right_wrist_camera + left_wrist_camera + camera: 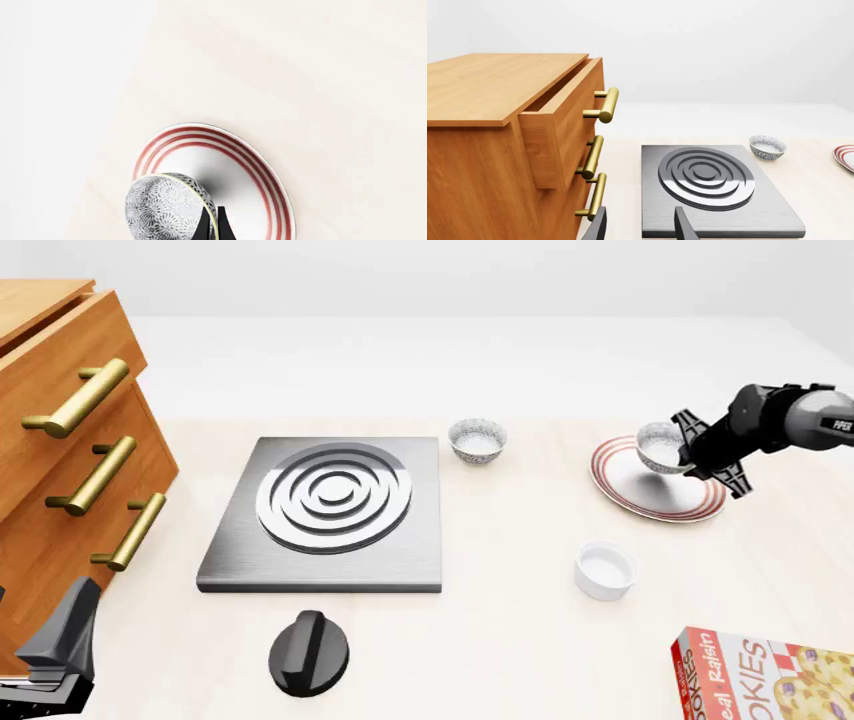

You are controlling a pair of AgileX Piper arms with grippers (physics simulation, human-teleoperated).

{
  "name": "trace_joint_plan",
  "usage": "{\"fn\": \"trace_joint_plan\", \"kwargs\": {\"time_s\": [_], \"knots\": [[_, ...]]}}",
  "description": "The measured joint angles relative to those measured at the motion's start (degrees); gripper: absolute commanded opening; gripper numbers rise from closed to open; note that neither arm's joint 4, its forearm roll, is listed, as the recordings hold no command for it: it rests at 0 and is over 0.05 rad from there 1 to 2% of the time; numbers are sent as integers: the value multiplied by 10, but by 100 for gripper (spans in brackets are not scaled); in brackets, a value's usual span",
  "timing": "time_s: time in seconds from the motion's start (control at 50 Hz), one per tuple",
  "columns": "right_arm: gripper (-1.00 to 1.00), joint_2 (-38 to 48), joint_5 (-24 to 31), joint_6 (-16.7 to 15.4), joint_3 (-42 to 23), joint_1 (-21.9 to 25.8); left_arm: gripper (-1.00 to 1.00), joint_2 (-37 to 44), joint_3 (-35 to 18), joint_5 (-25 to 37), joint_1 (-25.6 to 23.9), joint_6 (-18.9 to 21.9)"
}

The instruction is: Pick the akita bowl next to the cookies box and place it on the plate.

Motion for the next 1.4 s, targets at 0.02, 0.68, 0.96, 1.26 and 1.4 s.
{"fn": "trace_joint_plan", "kwargs": {"time_s": [0.02, 0.68, 0.96, 1.26, 1.4], "knots": [[-100, 0, 0, 0, 0, 0, 100, 0, 0, 0, 0, 0], [-100, 7, -9, -4, 18, -5, 100, 0, 0, 0, 0, 0], [100, -3, -17, 0, 26, -4, 100, 0, 0, 0, 0, 0], [100, -39, -17, 3, 53, -7, 100, 0, 0, 0, 0, 0], [100, -65, -17, 6, 75, -7, 100, 0, 0, 0, 0, 0]]}}
